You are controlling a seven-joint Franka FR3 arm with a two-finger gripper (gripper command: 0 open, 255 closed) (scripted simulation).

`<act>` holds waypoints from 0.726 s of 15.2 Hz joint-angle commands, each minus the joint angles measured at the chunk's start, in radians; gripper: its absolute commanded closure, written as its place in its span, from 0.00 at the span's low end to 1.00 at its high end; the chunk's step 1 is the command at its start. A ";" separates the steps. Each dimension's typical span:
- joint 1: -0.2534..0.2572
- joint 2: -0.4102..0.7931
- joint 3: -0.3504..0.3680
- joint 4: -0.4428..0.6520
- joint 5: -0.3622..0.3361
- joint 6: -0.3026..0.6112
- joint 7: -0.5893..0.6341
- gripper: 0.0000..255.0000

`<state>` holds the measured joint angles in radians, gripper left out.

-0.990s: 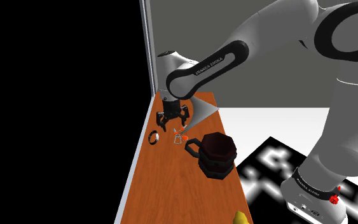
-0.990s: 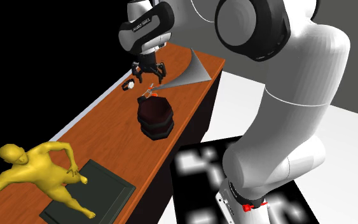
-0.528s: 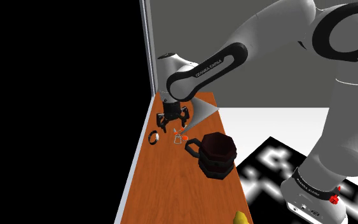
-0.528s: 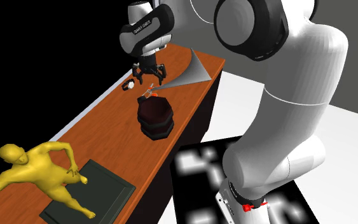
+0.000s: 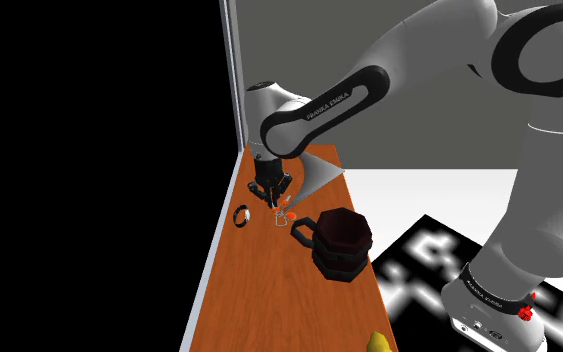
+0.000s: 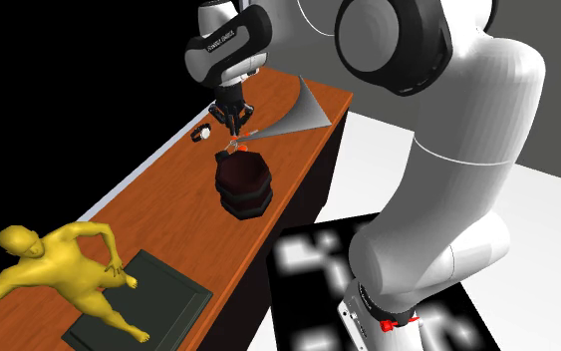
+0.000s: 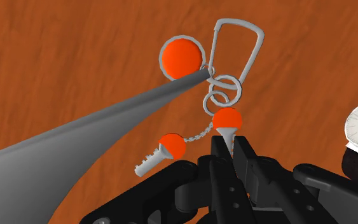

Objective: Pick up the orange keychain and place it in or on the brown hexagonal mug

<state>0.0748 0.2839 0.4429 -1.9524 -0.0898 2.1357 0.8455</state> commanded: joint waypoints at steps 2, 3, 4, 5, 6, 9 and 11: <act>-0.001 0.006 -0.003 -0.001 -0.002 -0.003 0.002 1.00; -0.004 0.000 -0.003 -0.011 0.000 0.002 -0.003 1.00; -0.006 -0.007 -0.002 -0.007 0.004 -0.009 -0.005 1.00; -0.007 -0.014 0.000 -0.001 0.008 -0.021 -0.007 1.00; -0.008 -0.021 0.001 0.004 0.011 -0.033 -0.009 1.00; -0.011 -0.041 0.004 0.021 0.022 -0.068 -0.015 1.00; -0.013 -0.054 0.006 0.034 0.028 -0.092 -0.018 1.00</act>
<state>0.0633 0.2362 0.4483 -1.9261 -0.0648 2.0572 0.8293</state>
